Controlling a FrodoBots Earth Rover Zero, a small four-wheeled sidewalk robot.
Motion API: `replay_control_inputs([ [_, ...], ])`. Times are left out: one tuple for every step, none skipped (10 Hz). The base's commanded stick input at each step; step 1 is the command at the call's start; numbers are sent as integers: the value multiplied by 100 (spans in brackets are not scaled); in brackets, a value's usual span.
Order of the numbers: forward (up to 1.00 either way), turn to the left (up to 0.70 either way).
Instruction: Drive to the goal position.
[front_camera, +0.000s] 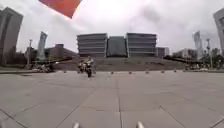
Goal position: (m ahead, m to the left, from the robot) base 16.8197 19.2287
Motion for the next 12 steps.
replay_control_inputs([
  [70, 1],
  [70, 1],
  [70, 0],
  [70, 0],
  [70, 1],
  [70, 0],
  [70, 0],
  [70, 0],
  [70, 1],
  [70, 1],
  [70, 0],
  [70, 7],
])
